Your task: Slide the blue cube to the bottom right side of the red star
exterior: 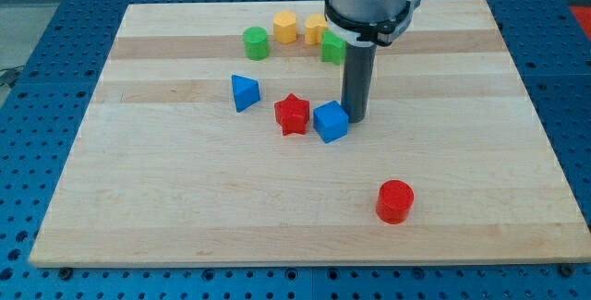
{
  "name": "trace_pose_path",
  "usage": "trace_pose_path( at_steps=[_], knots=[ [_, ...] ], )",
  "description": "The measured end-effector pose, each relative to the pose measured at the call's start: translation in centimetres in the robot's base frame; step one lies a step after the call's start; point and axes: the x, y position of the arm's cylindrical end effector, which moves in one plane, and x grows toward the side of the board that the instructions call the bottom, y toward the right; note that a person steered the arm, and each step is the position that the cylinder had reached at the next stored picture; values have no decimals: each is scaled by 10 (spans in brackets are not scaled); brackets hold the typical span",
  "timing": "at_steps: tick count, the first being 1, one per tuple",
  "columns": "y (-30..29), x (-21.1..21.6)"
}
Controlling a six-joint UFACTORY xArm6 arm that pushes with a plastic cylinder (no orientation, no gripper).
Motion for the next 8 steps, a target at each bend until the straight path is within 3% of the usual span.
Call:
trace_pose_path(
  at_steps=[8],
  knots=[
    [-50, -24]
  ],
)
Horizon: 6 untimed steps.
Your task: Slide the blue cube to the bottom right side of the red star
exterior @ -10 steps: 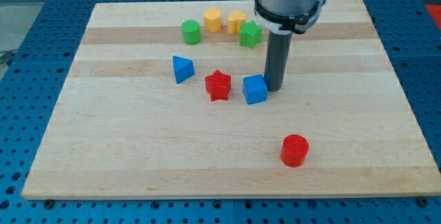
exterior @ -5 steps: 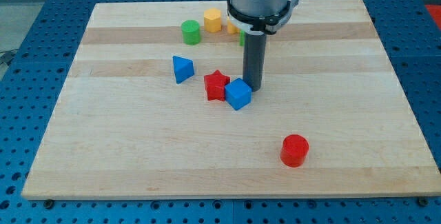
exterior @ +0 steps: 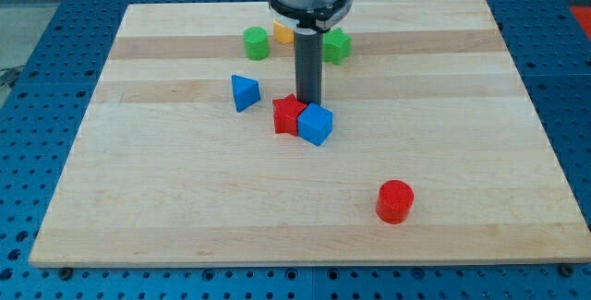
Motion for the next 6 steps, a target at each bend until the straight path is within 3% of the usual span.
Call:
trace_pose_path(
  at_steps=[2, 4, 5, 6],
  knots=[
    [57, -6],
    [16, 57],
    [16, 55],
    [16, 18]
  ],
)
